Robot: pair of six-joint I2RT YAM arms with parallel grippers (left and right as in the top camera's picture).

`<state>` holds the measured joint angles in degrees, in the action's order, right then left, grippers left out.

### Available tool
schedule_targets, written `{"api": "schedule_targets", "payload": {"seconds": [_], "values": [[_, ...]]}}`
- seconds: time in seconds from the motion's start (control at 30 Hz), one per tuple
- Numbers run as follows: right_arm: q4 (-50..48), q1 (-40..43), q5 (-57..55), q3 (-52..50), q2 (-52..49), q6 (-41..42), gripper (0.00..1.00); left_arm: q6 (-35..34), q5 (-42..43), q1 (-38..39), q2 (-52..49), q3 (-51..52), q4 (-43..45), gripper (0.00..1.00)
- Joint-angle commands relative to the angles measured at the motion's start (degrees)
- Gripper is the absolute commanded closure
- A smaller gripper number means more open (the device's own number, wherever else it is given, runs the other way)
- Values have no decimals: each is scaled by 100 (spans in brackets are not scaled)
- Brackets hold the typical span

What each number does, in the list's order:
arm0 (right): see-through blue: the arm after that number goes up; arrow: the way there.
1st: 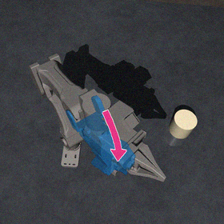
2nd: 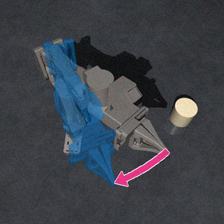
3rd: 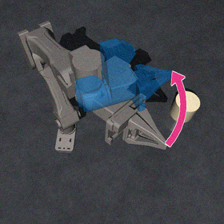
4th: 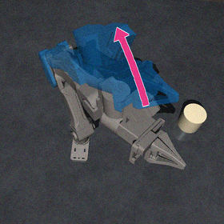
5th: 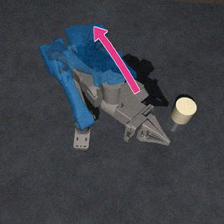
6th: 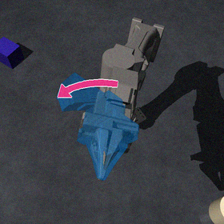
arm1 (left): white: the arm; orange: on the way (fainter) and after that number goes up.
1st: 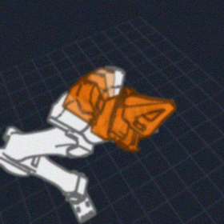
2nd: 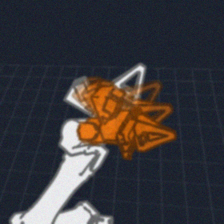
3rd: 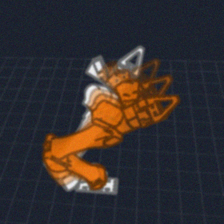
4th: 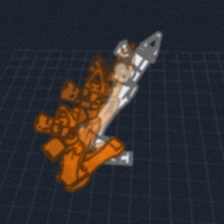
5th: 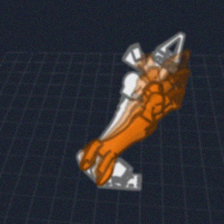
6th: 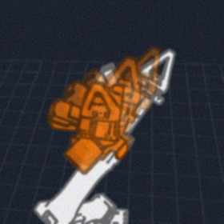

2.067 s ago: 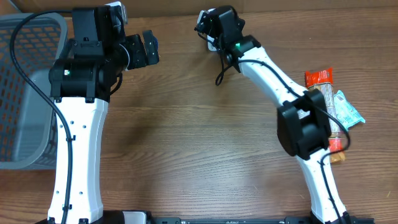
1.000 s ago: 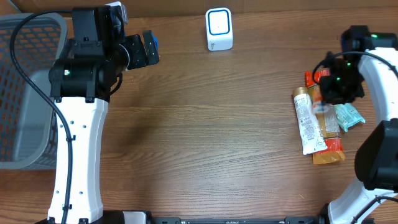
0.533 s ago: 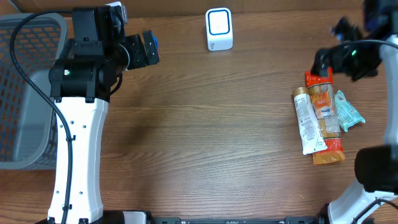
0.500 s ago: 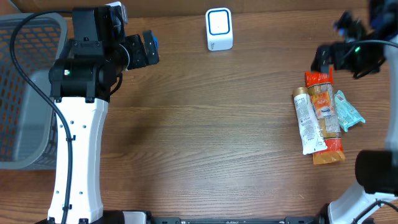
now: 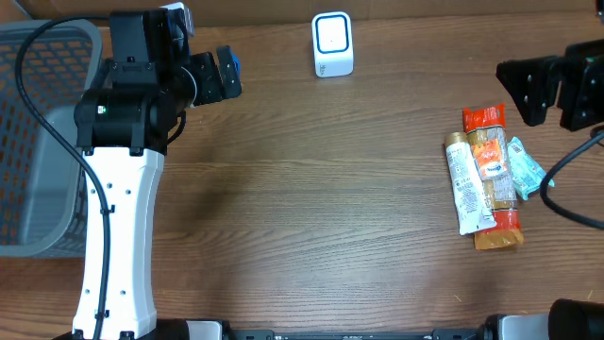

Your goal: Scan the item barcode

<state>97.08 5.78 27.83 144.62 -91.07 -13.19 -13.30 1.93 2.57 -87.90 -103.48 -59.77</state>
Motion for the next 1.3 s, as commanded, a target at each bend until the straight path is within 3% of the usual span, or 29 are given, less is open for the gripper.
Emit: {"api": "schedule_targets", "payload": {"seconds": [0.0,0.3,0.5,0.73,1.03,1.27], "values": [[-4,-28,-101,-11,-116,22,0,92,44,-31,-11,-17,13,0],[-184,-31,-275,-35,-74,256,0,90,44,-31,-11,-17,13,0],[-1631,-37,-640,-1187,761,461,0,90,44,-31,-11,-17,13,0],[-4437,-44,-1554,-4824,2855,1329,0,92,44,-31,-11,-17,13,0],[-7755,-844,-2164,-9825,5840,1368,0,92,44,-31,-11,-17,13,0],[-9873,-1034,-2487,-12515,7058,2430,0,90,44,-31,-11,-17,13,0]]}}
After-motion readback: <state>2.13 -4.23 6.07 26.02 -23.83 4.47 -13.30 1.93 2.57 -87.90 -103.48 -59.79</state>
